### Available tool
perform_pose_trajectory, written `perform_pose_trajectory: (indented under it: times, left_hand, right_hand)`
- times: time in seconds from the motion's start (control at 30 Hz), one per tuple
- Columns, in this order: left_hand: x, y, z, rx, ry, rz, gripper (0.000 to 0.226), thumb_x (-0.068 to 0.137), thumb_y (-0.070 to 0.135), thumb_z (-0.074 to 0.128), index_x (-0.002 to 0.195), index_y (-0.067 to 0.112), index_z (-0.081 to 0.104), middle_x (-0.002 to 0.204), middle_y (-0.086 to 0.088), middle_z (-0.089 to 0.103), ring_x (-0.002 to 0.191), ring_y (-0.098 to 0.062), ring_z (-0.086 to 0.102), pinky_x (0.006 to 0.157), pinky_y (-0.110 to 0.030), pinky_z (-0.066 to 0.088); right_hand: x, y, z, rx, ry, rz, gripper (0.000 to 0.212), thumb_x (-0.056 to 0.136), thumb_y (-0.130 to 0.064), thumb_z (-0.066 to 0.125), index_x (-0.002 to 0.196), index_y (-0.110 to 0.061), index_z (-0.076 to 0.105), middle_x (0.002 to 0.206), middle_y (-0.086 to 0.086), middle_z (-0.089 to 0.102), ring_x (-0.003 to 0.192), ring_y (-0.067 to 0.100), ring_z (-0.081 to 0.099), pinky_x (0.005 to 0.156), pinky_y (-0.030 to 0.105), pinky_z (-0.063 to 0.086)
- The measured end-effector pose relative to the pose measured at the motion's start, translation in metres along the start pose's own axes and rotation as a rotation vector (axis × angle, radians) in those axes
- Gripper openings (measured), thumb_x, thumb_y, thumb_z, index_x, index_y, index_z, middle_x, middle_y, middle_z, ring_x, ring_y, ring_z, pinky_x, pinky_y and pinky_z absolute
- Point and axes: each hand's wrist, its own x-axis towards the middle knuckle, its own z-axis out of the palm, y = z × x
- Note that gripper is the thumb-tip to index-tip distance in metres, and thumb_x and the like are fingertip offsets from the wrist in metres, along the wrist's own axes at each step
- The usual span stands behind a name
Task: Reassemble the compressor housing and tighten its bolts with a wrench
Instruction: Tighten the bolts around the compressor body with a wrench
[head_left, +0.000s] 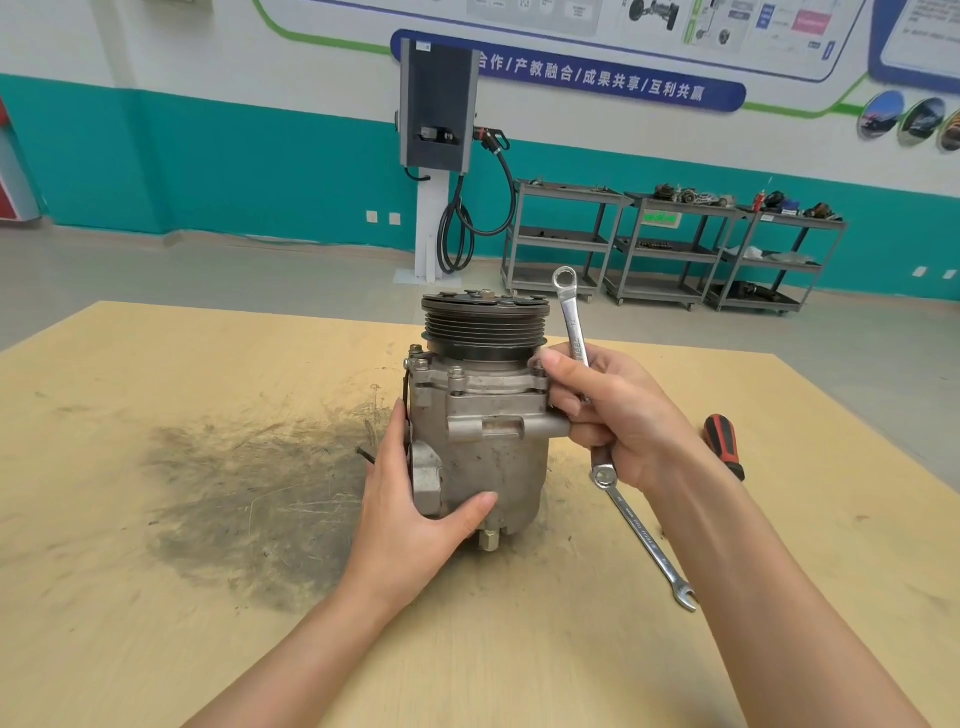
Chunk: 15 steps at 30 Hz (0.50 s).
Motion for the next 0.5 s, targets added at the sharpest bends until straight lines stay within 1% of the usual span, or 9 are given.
perform_pose_trajectory:
  times: [0.1, 0.17, 0.2, 0.27, 0.33, 0.43, 0.5]
  left_hand:
    - [-0.0004, 0.0003, -0.0002, 0.000, 0.003, 0.005, 0.117, 0.067, 0.038, 0.087, 0.156, 0.036, 0.011, 0.154, 0.021, 0.031, 0.143, -0.005, 0.028, 0.119, -0.040, 0.028]
    - [-0.0004, 0.0008, -0.0002, 0.000, 0.003, 0.007, 0.116, 0.068, 0.036, 0.088, 0.156, 0.035, 0.011, 0.154, 0.020, 0.032, 0.143, -0.005, 0.028, 0.119, -0.041, 0.028]
    - [-0.0003, 0.0008, -0.0002, 0.000, 0.003, 0.008, 0.116, 0.068, 0.036, 0.088, 0.156, 0.035, 0.012, 0.154, 0.020, 0.032, 0.143, -0.005, 0.029, 0.119, -0.041, 0.028]
    - [-0.0005, 0.0010, -0.0002, -0.002, 0.003, 0.007, 0.116, 0.068, 0.036, 0.088, 0.156, 0.036, 0.012, 0.154, 0.020, 0.032, 0.143, -0.005, 0.029, 0.119, -0.042, 0.028]
    - [-0.0004, 0.0009, -0.0004, -0.004, 0.001, 0.005, 0.117, 0.068, 0.036, 0.088, 0.155, 0.037, 0.011, 0.154, 0.019, 0.032, 0.143, -0.006, 0.028, 0.119, -0.043, 0.028]
    - [0.0002, 0.0007, -0.0004, 0.004, 0.000, 0.007, 0.116, 0.068, 0.038, 0.087, 0.156, 0.036, 0.011, 0.155, 0.019, 0.032, 0.144, -0.007, 0.028, 0.118, -0.045, 0.028]
    - [0.0001, 0.0005, -0.0006, 0.002, 0.003, 0.011, 0.116, 0.068, 0.039, 0.087, 0.155, 0.036, 0.012, 0.155, 0.020, 0.032, 0.144, -0.007, 0.028, 0.119, -0.045, 0.028]
  right_hand:
    - [0.0003, 0.0019, 0.0034, -0.071, 0.058, -0.036, 0.016, 0.087, -0.022, 0.067, 0.080, -0.014, 0.055, 0.046, -0.004, 0.041, 0.037, 0.005, 0.024, 0.031, 0.015, 0.018]
    - [-0.0002, 0.0015, 0.0035, -0.118, 0.066, -0.056, 0.014, 0.088, -0.022, 0.067, 0.081, -0.014, 0.058, 0.047, -0.003, 0.043, 0.039, 0.005, 0.026, 0.032, 0.016, 0.019]
    - [-0.0008, 0.0007, 0.0028, -0.120, 0.049, -0.055, 0.012, 0.090, -0.022, 0.065, 0.084, -0.012, 0.061, 0.048, -0.002, 0.043, 0.039, 0.005, 0.026, 0.033, 0.016, 0.019]
    - [-0.0017, -0.0011, 0.0006, -0.077, 0.002, -0.037, 0.015, 0.094, -0.021, 0.059, 0.092, -0.008, 0.065, 0.051, 0.000, 0.044, 0.040, 0.005, 0.026, 0.034, 0.016, 0.017]
    - [-0.0020, -0.0023, -0.0009, -0.035, -0.022, -0.021, 0.017, 0.096, -0.020, 0.055, 0.093, -0.008, 0.067, 0.052, 0.001, 0.043, 0.039, 0.004, 0.025, 0.034, 0.016, 0.016]
    - [-0.0016, -0.0002, 0.0024, -0.057, 0.019, -0.035, 0.012, 0.092, -0.020, 0.061, 0.084, -0.011, 0.062, 0.048, -0.003, 0.042, 0.038, 0.004, 0.025, 0.033, 0.016, 0.016]
    - [-0.0006, 0.0026, 0.0066, -0.120, 0.093, -0.076, 0.017, 0.089, -0.020, 0.067, 0.079, -0.013, 0.056, 0.045, -0.005, 0.042, 0.037, 0.005, 0.027, 0.032, 0.016, 0.019]
